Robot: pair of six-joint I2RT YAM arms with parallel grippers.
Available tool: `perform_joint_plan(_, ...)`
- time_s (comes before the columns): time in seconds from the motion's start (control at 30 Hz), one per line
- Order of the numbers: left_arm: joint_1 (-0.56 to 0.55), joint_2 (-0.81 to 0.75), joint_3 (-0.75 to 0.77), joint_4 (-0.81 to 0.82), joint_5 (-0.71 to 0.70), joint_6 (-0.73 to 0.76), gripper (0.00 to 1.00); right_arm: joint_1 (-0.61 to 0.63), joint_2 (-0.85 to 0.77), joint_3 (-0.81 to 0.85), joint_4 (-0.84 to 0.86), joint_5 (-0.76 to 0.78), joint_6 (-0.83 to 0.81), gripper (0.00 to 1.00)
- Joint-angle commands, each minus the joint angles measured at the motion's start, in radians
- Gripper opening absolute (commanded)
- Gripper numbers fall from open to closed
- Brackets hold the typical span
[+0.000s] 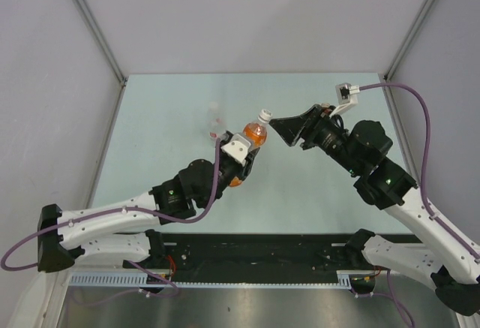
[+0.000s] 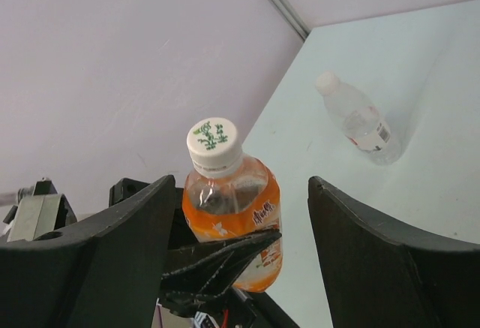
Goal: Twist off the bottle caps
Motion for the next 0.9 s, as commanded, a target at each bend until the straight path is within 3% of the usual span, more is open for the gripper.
perform_joint_plan(0.0, -0.025, 0.016, 0.000, 0.058, -0.042, 0.037, 0.00, 0.021, 0.012, 0.032, 0.099, 0.062, 0.007, 0.74)
perform_joint_plan(0.4, -0.046, 0.029, -0.004, 0.059, -0.038, 0.038, 0.00, 0.030, 0.075, 0.032, 0.130, 0.062, -0.007, 0.70)
perform_joint_plan(0.63, -0.052, 0.034, -0.009, 0.061, -0.038, 0.038, 0.00, 0.030, 0.084, 0.032, 0.133, 0.051, -0.010, 0.63)
perform_joint_plan(0.87, -0.054, 0.031, -0.009, 0.058, -0.038, 0.038, 0.00, 0.033, 0.084, 0.032, 0.129, 0.045, -0.013, 0.34)
